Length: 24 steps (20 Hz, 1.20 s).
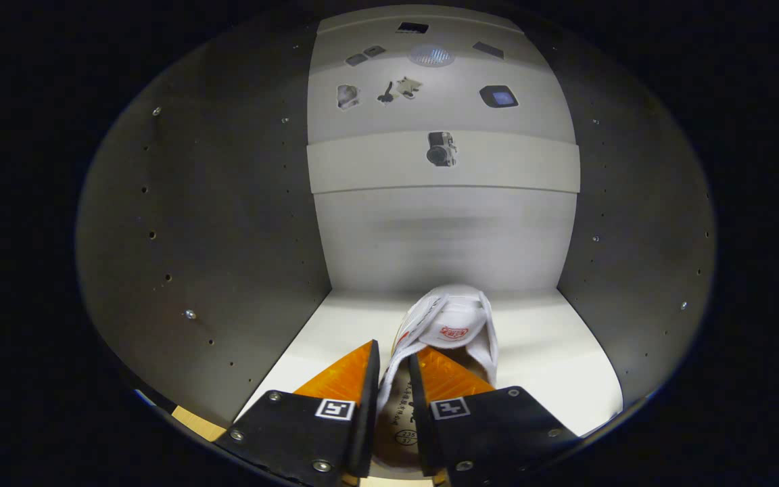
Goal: Open the shoe cabinet door, grab the shoes and put them into the shoe cabinet, then close the shoe cabinet door.
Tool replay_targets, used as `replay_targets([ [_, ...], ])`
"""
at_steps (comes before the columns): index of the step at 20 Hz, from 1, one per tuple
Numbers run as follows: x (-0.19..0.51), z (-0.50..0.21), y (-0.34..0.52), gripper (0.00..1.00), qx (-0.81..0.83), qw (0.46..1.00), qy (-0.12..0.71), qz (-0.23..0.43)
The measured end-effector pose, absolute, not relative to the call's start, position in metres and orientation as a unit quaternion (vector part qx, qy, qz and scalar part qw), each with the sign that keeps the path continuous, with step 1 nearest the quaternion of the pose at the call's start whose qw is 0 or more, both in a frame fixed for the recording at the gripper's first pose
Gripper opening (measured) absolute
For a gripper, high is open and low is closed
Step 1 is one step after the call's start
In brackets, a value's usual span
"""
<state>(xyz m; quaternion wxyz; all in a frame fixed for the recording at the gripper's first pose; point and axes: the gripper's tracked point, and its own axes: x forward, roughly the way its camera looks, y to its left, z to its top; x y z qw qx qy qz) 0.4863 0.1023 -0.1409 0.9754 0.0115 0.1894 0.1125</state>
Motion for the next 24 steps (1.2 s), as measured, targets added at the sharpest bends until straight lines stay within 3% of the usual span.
replay_targets([
  [4,0.466,-0.128,0.106,0.55,0.019,0.979,0.171,0.112],
  [16,0.324,-0.036,0.091,0.78,-0.008,0.995,0.063,0.076],
  [24,0.192,0.003,0.065,0.86,0.004,0.998,0.027,0.049],
])
